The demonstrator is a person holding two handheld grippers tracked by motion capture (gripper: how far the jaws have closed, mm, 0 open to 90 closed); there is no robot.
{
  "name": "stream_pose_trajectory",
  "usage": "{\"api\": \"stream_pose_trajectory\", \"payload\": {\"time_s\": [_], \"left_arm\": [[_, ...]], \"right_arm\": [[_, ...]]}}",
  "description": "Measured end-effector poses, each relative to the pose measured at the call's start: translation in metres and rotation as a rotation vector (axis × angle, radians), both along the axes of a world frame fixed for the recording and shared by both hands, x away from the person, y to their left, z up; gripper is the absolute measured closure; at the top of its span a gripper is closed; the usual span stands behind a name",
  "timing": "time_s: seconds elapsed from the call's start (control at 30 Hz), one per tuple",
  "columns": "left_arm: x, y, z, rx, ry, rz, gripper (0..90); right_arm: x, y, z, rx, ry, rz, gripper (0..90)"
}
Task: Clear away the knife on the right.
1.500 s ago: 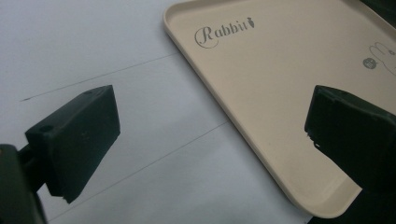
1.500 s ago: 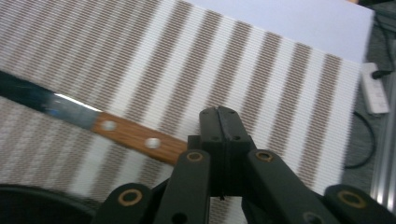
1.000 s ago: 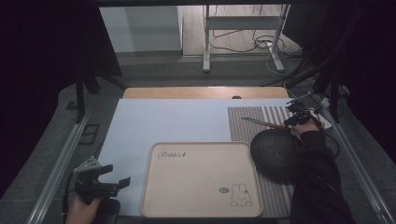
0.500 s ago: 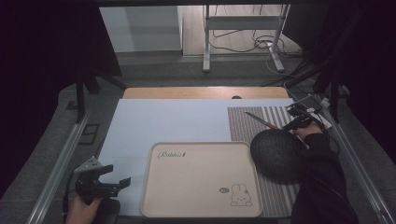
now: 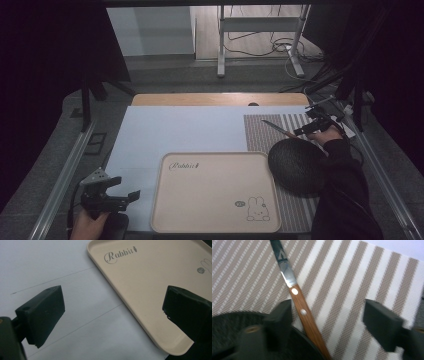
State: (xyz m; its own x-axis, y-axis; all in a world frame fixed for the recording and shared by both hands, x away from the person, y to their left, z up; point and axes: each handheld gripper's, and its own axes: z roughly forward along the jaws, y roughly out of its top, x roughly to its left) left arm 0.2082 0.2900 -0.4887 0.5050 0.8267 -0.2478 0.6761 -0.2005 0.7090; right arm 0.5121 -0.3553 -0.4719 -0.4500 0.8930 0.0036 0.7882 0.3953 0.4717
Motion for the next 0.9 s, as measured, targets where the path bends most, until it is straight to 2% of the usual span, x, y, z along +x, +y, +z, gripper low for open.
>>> {"api": "stream_pose_trajectory", "payload": {"time_s": [0.1,0.13,0.17,0.33,0.4,0.6,0.7,0.77,0.87,0.9], "left_arm": [[0.000,0.000,0.000,0.000,0.000,0.000,4.3],[0.000,0.000,0.000,0.000,0.000,-0.001,4.4],[0.000,0.000,0.000,0.000,0.000,-0.001,4.3],[0.000,0.000,0.000,-0.001,0.000,0.000,4.4],[0.000,0.000,0.000,0.000,-0.001,-0.001,4.4],[0.000,0.000,0.000,0.001,0.000,-0.001,4.3],[0.000,0.000,0.000,-0.001,0.000,-0.001,4.3],[0.000,0.000,0.000,-0.002,0.000,0.000,4.3],[0.000,0.001,0.000,-0.002,0.000,-0.001,4.3],[-0.001,0.001,0.000,-0.002,0.000,-0.001,4.3]], "right_arm": [[0.002,0.009,-0.002,0.006,-0.010,0.003,9.5],[0.003,0.012,-0.002,-0.001,-0.014,0.004,7.9],[0.005,0.019,-0.004,-0.015,-0.018,0.004,1.7],[0.007,0.031,-0.007,-0.030,-0.013,0.021,0.0],[0.009,0.038,-0.011,-0.048,0.002,0.040,0.0],[0.014,0.041,-0.021,-0.068,0.018,0.041,0.0],[0.017,0.043,-0.029,-0.065,0.052,0.046,0.0],[0.019,0.044,-0.034,-0.090,0.071,0.055,0.0],[0.020,0.044,-0.035,-0.087,0.070,0.059,0.7],[0.020,0.044,-0.034,-0.085,0.065,0.066,3.6]]}}
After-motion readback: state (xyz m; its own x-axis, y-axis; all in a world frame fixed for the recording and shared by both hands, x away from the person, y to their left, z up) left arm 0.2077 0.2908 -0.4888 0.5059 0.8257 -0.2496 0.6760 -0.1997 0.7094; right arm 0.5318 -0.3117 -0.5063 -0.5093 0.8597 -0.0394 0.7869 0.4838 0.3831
